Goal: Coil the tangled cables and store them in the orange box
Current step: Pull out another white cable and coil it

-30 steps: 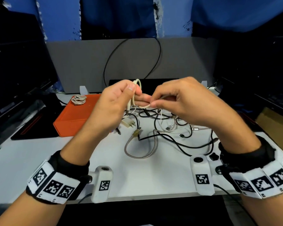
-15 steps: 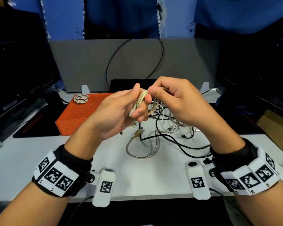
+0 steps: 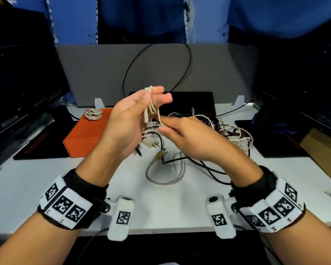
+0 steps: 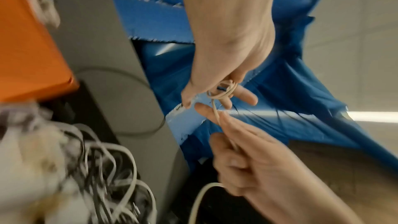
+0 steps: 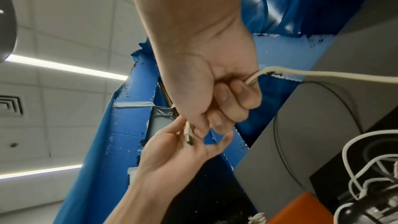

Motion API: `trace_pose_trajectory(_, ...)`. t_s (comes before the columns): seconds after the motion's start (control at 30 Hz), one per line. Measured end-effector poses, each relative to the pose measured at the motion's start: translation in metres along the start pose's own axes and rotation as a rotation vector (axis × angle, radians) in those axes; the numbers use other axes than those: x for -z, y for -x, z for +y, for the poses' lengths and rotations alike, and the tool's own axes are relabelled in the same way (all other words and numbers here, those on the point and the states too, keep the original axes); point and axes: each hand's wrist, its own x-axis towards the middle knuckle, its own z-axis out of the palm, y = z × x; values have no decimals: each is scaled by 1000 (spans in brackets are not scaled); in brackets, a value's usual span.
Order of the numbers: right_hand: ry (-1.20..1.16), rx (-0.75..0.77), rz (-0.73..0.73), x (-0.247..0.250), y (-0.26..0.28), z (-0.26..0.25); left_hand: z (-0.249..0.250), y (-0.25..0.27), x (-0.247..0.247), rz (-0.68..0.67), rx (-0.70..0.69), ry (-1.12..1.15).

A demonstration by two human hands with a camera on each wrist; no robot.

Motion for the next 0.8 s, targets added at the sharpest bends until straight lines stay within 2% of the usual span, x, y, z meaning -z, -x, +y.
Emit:
trace_pose_trajectory(0.07, 42, 7, -9, 4, 3, -3, -1, 1, 3, -17, -130, -439)
trace_pose_trajectory(0.1, 52, 5, 3, 9, 4, -4, -3, 0, 5, -41, -177, -590)
trace_pose_trajectory(0.17, 21, -11, 76, 22, 8, -5, -5, 0, 8, -87, -224, -766)
trace_pose_trajectory(0.23, -103, -17, 211, 34, 11, -2, -3, 0, 8, -160, -186, -808)
trace_pose_trajectory(0.3, -220, 6, 314, 40, 12, 0, 1, 5, 5, -285, -135, -740)
trace_pose_trajectory(0.4, -284, 86, 319, 37, 10, 2, 11, 10, -2, -387, -75, -584)
trace_pose_trajectory(0.5, -298, 135, 327, 28, 6, 2, 11, 10, -1, -400, 28, -351)
trace_pose_trajectory(0.73, -315, 106, 247, 24, 6, -1, 5, 15, -5, -450, 252, 78)
trace_pose_trajectory(0.8, -328, 103, 243, 25, 7, -2, 5, 16, -9, -450, 264, 140)
